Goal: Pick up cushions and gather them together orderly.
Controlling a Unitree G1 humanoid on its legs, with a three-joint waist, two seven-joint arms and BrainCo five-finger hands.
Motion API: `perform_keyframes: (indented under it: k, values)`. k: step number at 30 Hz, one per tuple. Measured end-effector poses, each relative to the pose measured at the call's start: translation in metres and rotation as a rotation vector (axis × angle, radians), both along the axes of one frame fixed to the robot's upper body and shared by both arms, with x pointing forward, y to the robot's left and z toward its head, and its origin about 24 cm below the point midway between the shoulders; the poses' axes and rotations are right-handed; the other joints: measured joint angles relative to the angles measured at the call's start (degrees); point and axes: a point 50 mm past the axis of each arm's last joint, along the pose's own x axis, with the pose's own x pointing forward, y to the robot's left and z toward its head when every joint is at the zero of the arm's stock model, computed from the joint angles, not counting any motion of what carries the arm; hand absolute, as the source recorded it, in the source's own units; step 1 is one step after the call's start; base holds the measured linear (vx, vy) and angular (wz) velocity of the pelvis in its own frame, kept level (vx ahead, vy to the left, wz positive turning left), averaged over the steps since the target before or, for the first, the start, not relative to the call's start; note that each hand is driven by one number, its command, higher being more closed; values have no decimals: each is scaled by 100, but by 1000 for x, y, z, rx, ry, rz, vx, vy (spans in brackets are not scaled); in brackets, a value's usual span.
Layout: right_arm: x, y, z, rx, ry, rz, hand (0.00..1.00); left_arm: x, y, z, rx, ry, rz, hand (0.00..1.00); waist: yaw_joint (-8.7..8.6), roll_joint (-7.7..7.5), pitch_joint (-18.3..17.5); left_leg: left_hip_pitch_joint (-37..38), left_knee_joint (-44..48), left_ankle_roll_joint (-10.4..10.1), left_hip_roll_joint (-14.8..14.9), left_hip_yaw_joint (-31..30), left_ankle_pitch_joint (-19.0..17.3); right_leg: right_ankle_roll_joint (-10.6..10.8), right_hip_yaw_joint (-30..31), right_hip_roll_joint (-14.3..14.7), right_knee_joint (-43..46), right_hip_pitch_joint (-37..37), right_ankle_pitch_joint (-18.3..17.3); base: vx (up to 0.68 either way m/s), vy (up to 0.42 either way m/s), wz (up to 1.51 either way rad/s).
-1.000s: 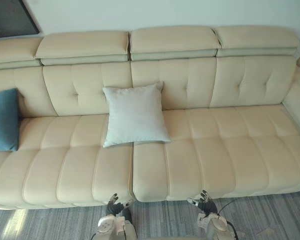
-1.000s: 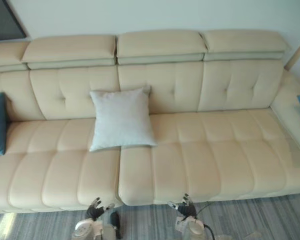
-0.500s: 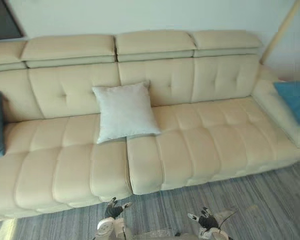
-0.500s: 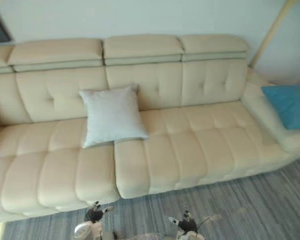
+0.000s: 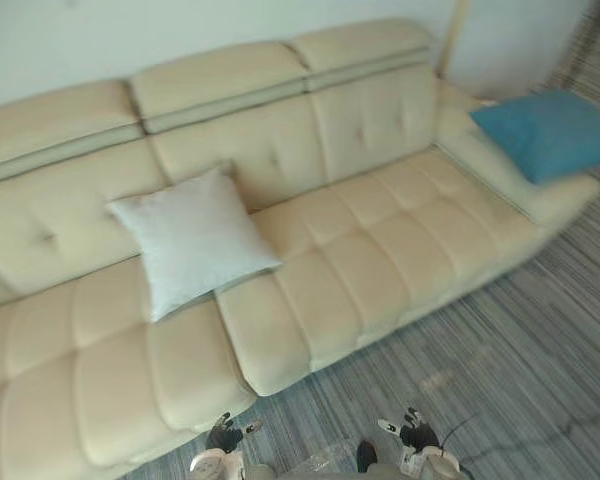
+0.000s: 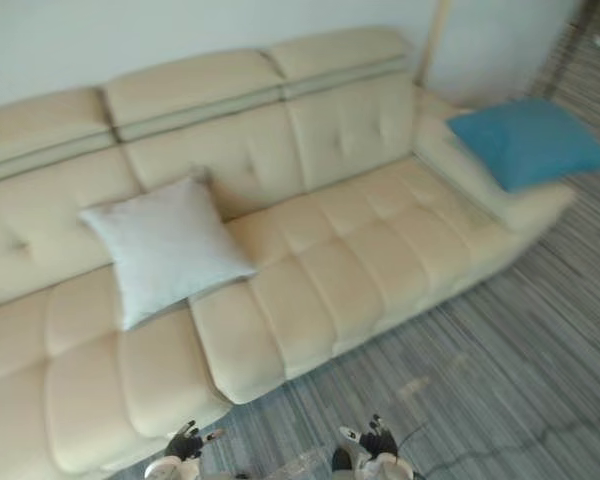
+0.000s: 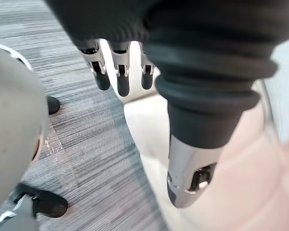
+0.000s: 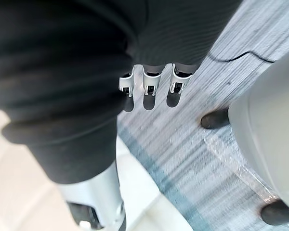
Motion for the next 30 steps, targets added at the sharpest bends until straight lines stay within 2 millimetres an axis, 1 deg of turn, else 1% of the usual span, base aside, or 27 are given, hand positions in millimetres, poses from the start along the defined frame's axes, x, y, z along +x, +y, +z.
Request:
perform_keyframes:
  k: [2,3,5,6,7,8,9,10,11,13,14,15,16,17,18,19,20,21,22,23,24,25,26,27,28,29,30]
  values:
    - [-3,-7,0,-20,7,-7,0,3,-2,1,3,-5,-30,0,-42,73,44,135,145,0,22,-21,0,90,445,204,-108,27,-18,85,-118,-112]
    - [-6,-8,-1,-24,15,-12,0,5,-4,1,5,-8,-46,0,-23,62,46,48,566,-2,132,-36,-1,68,629,298,-189,39,-71,75,-148,-100]
    - [-15,-9,-3,-23,38,-28,0,6,-3,2,12,-10,-61,0,-44,92,64,-391,2030,-16,530,-265,18,5,878,568,-336,209,-163,104,-200,-91]
    - [-19,-14,-4,-31,45,-40,0,7,-3,2,12,-14,-59,0,-34,172,123,-692,2979,174,776,-589,200,-80,1049,783,-356,347,-209,102,-142,-95]
    - [-20,-16,-4,-30,49,-57,0,6,-2,2,14,-13,-49,0,-4,212,164,-894,3610,581,837,-911,560,-165,1288,955,-381,453,-234,122,-99,-141]
    - [-19,-18,-4,-31,53,-66,0,4,1,2,20,-9,-37,0,85,148,178,-1203,4249,492,727,-1387,817,-215,1634,1074,-458,642,-255,213,-66,-144]
    - [-19,-18,-4,-24,48,-89,0,2,4,2,24,-10,-30,0,82,143,191,-1401,4403,263,483,-1676,411,-252,1884,1100,-500,724,-279,276,-59,-142]
    - [-21,-23,-4,-27,50,-122,0,5,4,3,27,-26,-32,0,77,111,236,-1628,4325,236,215,-1784,81,-293,2112,1091,-529,793,-299,292,-23,-120]
    - [-26,-27,-5,-25,61,-161,0,9,4,5,29,-44,-32,0,98,74,272,-1866,3946,240,-50,-1820,-105,-316,2338,1052,-557,864,-325,222,-19,-114]
    - [-29,-30,-5,-27,66,-190,0,11,4,7,32,-64,-28,0,104,71,305,-2151,2887,227,-493,-1961,-132,-306,2753,1056,-633,997,-388,236,14,-119]
    - [-28,-30,-5,-27,64,-190,0,12,3,8,32,-76,-29,0,156,76,314,-2201,1795,2,-808,-2339,19,-299,3075,1080,-720,1055,-417,326,62,-129]
    - [-26,-30,-4,-27,60,-188,0,12,3,9,31,-80,-28,0,197,86,307,-2173,1166,-124,-912,-2543,165,-294,3252,1118,-783,1098,-424,393,95,-163]
    - [-25,-27,-5,-22,60,-184,0,13,1,9,27,-87,-28,0,268,118,287,-2214,493,65,-935,-2735,435,-314,3587,1225,-811,1174,-484,388,107,-127]
    - [-26,-25,-5,-19,62,-182,0,13,0,9,26,-86,-30,0,283,134,273,-2241,440,185,-912,-2752,513,-282,3676,1264,-780,1203,-549,453,148,-136]
    - [-26,-23,-6,-15,64,-182,0,12,1,9,27,-85,-31,0,323,133,259,-2225,544,281,-897,-2751,778,-220,3889,1320,-553,1210,-791,503,179,-107]
    - [-26,-20,-6,-7,63,-181,0,12,4,9,36,-85,-33,0,343,64,204,-2171,693,270,-890,-2602,910,-142,4114,1288,-258,1175,-1049,518,173,-113]
    - [-28,-14,-8,9,68,-183,0,11,9,9,51,-82,-37,0,351,-134,127,-2090,780,296,-959,-2331,802,-17,4242,1136,115,1130,-1303,552,143,-119]
    - [-33,-9,-10,23,79,-184,0,10,13,9,69,-71,-36,0,389,-348,3,-1918,720,308,-994,-1971,629,378,4353,1018,924,786,-1513,544,117,-114]
    - [-31,-7,-9,31,71,-179,0,9,14,8,75,-66,-33,0,390,-376,2,-1761,717,398,-1007,-1831,513,905,4313,999,1585,533,-1526,619,150,-109]
    - [-29,-4,-9,41,65,-177,0,9,14,8,81,-59,-45,0,333,-376,39,-1487,708,497,-1012,-1686,381,1679,4202,920,2490,257,-1384,490,138,-67]
    - [-29,-1,-10,50,63,-177,0,9,14,8,86,-51,-66,0,272,-368,126,-1121,669,571,-1035,-1633,237,1930,4010,817,3337,0,-1228,381,117,-36]
    - [-27,-3,-9,48,54,-180,0,8,13,7,90,-45,-84,0,239,-361,170,-871,612,598,-1041,-1602,145,1850,3756,683,3791,-141,-1237,476,93,-19]
    - [-28,-5,-9,42,58,-180,0,7,11,6,91,-28,-106,0,213,-310,216,-416,400,666,-1020,-1576,54,1303,3209,409,4052,-291,-1381,558,64,-15]
    - [-28,-8,-8,36,58,-176,0,7,9,5,93,-22,-114,0,177,-211,253,-49,97,674,-934,-1556,49,877,2821,272,3882,-411,-1516,562,30,-14]
    - [-26,-9,-8,31,52,-174,0,9,8,6,96,-27,-119,0,129,-195,260,173,-93,674,-832,-1562,49,726,2595,250,3567,-515,-1583,366,-17,-5]
    - [-22,-9,-6,30,43,-167,0,9,9,6,101,-25,-122,0,91,-139,286,305,-237,674,-718,-1596,50,690,2424,266,3064,-649,-1586,454,-85,9]
    - [-18,-8,-5,32,32,-161,0,12,9,6,106,-30,-125,0,50,-156,288,385,-338,674,-590,-1609,50,665,2385,273,2113,-896,-1388,444,-112,16]
